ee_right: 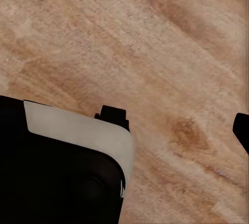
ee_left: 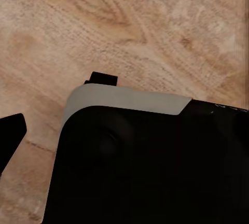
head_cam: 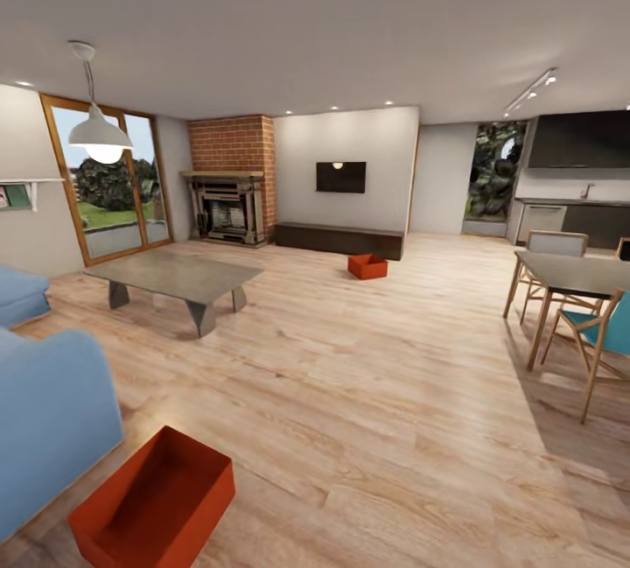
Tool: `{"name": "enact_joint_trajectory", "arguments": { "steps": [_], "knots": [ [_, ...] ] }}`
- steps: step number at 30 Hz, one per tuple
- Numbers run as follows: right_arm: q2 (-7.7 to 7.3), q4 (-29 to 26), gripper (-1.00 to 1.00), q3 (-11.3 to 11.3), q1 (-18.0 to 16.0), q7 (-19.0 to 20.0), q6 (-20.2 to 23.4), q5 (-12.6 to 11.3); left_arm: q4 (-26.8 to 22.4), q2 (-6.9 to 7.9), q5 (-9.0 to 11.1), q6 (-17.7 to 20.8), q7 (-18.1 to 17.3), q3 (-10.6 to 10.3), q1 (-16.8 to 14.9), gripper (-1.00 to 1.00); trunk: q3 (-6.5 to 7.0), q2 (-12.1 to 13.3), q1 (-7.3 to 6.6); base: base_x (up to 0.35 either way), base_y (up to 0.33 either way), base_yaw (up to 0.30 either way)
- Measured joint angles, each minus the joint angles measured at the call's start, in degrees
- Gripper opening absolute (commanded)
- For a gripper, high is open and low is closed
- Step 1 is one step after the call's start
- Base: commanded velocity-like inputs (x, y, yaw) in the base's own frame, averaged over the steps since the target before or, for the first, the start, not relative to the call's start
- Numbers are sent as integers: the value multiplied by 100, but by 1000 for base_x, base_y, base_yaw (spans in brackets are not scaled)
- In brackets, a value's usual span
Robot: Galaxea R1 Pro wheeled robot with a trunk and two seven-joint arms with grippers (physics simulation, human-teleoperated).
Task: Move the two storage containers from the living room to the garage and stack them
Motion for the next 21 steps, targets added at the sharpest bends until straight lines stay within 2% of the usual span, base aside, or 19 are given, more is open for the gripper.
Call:
{"name": "enact_joint_trajectory", "arguments": {
  "steps": [8, 21],
  "knots": [
    [0, 0, 100, 0, 0, 5, -2, 0, 0, 9, 0, 0, 0, 0, 1, 100, 0, 0, 0, 320, -10, 0],
    [0, 0, 100, -18, 0, 0, -8, -11, 0, 9, -1, 0, 0, 0, 1, 100, 0, 0, 0, 319, -86, 0]
  ]
}}
